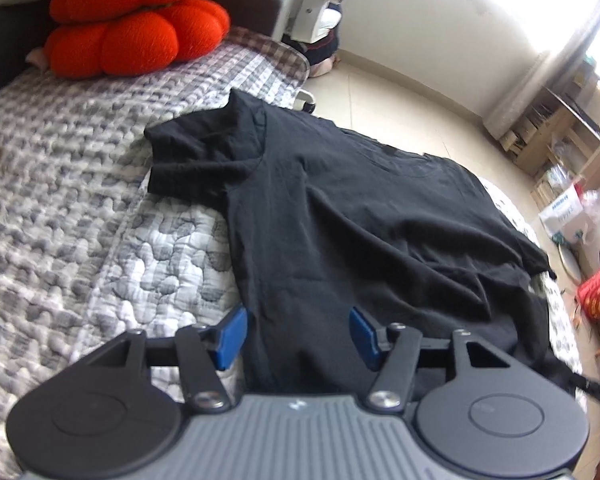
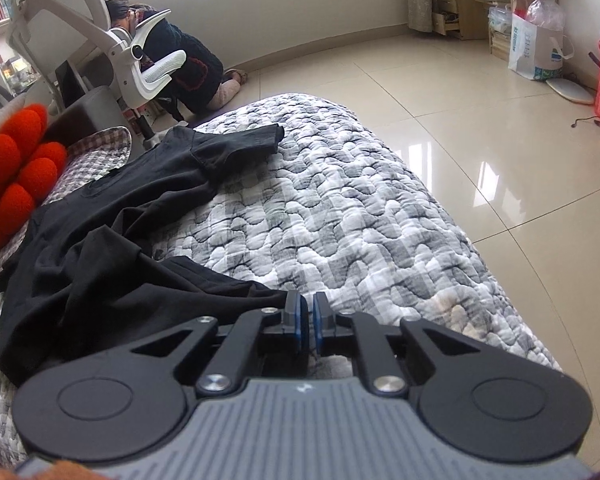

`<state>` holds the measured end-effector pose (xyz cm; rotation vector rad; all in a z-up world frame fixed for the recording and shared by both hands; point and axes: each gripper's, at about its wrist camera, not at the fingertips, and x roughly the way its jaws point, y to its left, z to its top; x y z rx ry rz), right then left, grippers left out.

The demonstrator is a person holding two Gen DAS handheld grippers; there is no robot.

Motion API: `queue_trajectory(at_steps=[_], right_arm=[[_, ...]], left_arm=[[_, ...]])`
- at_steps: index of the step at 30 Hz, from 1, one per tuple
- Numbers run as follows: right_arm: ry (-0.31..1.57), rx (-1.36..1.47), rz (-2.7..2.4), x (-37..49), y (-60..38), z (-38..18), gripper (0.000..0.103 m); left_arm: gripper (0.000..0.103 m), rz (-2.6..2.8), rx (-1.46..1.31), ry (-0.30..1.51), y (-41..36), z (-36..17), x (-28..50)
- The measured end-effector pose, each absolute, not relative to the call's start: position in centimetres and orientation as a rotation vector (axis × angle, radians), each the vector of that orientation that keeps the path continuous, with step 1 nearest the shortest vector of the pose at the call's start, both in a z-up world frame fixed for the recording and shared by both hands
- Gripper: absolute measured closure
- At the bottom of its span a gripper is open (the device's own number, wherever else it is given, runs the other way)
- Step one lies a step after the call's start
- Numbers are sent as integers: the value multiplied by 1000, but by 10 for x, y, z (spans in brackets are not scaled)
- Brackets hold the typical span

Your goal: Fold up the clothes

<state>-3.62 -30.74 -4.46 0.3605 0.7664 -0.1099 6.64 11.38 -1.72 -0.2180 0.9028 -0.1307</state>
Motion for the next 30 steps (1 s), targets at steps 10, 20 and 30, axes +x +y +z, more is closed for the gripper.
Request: queue_trajectory(at_steps=[10, 20, 30], right_arm=[[780, 372, 0, -44, -309, -38, 65], [742, 344, 88, -56, -296, -25, 65], [750, 150, 322, -64, -247, -19, 58]], left_arm=[[42, -257, -115, 926, 104, -34, 36], [39, -424, 156, 866, 60, -53, 13], [34, -395, 304, 764, 32, -63, -5]])
